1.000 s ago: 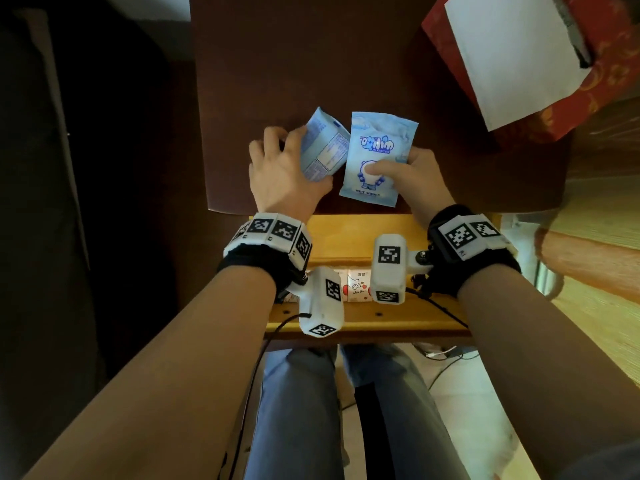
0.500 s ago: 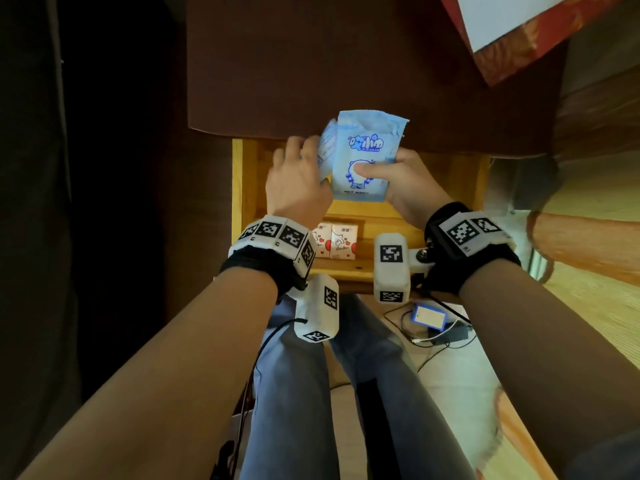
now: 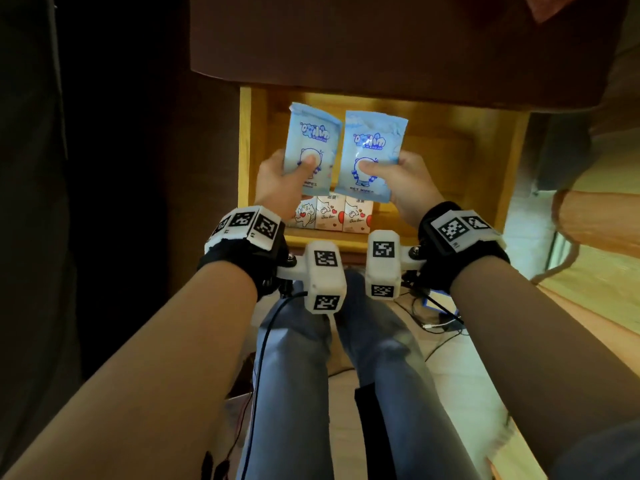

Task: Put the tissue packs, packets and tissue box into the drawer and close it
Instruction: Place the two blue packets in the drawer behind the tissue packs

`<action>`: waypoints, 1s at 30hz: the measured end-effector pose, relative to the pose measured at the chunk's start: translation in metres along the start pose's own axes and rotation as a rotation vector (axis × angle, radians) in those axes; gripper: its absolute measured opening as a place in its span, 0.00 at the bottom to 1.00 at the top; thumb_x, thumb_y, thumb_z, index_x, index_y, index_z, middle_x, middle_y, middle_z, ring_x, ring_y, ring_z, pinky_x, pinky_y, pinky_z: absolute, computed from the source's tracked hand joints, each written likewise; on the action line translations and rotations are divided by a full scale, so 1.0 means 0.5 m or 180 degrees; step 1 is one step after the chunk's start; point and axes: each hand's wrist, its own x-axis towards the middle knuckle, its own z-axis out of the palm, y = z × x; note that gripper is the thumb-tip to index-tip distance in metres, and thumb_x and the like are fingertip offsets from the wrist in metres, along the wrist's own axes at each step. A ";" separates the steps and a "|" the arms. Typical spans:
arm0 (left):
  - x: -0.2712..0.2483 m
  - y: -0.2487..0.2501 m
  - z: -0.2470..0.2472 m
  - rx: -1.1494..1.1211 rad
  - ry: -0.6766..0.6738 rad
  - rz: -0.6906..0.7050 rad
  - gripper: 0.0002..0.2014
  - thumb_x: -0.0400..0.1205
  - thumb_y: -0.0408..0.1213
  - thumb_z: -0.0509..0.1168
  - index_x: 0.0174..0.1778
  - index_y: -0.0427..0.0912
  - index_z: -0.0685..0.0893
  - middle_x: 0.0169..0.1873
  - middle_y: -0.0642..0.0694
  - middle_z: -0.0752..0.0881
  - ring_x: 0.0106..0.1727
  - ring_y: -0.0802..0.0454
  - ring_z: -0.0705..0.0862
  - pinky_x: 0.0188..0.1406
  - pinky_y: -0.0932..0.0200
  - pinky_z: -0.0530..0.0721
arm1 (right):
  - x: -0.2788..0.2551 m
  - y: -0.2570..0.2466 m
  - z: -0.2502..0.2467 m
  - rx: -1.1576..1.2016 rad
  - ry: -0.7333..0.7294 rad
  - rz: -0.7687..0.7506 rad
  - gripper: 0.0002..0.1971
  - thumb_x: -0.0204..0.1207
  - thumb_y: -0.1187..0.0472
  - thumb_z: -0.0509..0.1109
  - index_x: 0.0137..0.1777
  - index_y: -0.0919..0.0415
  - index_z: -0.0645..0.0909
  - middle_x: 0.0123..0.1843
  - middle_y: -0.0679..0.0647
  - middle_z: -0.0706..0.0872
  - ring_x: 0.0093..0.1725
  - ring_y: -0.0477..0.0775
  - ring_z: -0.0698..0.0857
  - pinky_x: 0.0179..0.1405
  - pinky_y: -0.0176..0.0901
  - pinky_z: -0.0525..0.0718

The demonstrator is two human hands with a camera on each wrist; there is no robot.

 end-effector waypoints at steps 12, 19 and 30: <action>0.182 -0.115 0.047 0.0496 0.0395 -0.0260 0.14 0.79 0.31 0.63 0.61 0.34 0.79 0.60 0.38 0.86 0.59 0.41 0.85 0.59 0.46 0.85 | 0.194 0.091 0.034 -0.0431 0.0392 0.0255 0.18 0.71 0.71 0.70 0.61 0.65 0.79 0.62 0.62 0.86 0.58 0.60 0.86 0.61 0.54 0.84; 0.217 -0.138 0.050 0.1287 0.0667 -0.0025 0.15 0.80 0.33 0.63 0.62 0.33 0.78 0.62 0.37 0.85 0.62 0.42 0.84 0.49 0.61 0.79 | 0.236 0.105 0.035 -0.0760 0.0564 0.0321 0.13 0.66 0.70 0.75 0.52 0.66 0.83 0.55 0.62 0.89 0.53 0.58 0.89 0.58 0.54 0.87; 0.141 -0.076 -0.028 0.1697 0.0695 0.1072 0.14 0.79 0.31 0.62 0.61 0.38 0.81 0.57 0.40 0.87 0.57 0.44 0.85 0.59 0.53 0.83 | 0.158 0.080 0.046 -0.1250 0.0997 0.0006 0.21 0.73 0.65 0.71 0.66 0.63 0.76 0.51 0.49 0.79 0.49 0.43 0.79 0.37 0.27 0.78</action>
